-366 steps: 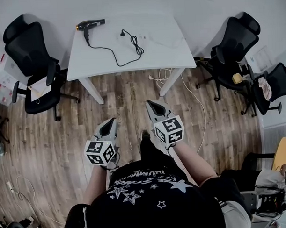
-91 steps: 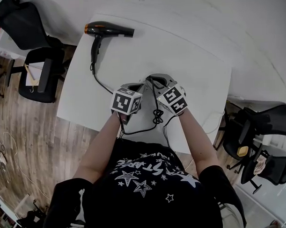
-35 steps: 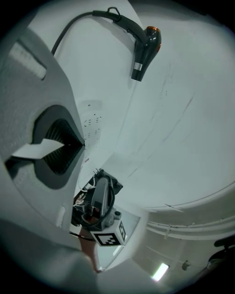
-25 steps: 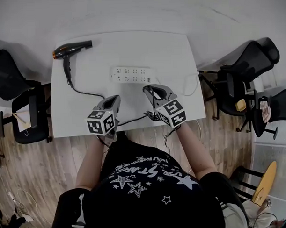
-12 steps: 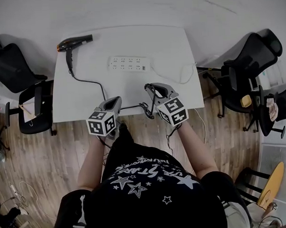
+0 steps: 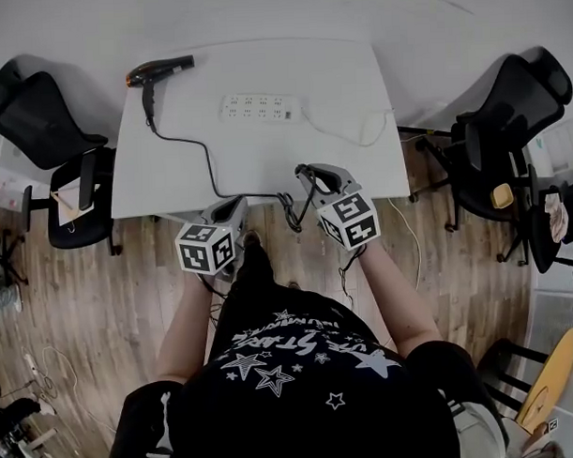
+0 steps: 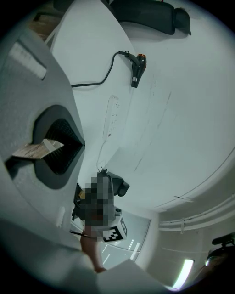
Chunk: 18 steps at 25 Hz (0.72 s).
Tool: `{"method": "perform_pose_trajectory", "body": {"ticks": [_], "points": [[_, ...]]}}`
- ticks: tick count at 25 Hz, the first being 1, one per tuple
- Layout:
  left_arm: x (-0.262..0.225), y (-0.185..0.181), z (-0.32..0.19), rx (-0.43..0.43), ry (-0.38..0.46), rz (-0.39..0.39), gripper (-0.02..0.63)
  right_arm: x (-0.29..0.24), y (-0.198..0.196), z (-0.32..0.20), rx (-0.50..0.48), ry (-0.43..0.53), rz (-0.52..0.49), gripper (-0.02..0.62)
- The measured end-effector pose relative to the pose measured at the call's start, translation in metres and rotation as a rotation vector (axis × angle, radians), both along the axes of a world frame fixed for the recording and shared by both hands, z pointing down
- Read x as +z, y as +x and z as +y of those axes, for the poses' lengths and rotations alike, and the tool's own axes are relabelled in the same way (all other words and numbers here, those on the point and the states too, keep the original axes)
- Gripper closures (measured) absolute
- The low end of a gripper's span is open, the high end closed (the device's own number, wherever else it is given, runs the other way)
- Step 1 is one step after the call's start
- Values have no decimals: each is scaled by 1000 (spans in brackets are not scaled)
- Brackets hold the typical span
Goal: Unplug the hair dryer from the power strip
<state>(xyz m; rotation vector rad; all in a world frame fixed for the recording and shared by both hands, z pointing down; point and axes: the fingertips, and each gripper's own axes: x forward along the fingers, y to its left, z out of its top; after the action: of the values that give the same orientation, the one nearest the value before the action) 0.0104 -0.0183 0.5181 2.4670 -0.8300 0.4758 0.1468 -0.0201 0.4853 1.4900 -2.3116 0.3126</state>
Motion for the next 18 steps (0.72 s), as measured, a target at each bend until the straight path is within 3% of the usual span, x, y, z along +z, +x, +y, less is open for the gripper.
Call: {"method": "perform_pose_trajectory", "body": {"ticks": [18], "points": [[-5,-24,87,-133,11,3,598,22,-15,82,-53,-37,36,518]]}}
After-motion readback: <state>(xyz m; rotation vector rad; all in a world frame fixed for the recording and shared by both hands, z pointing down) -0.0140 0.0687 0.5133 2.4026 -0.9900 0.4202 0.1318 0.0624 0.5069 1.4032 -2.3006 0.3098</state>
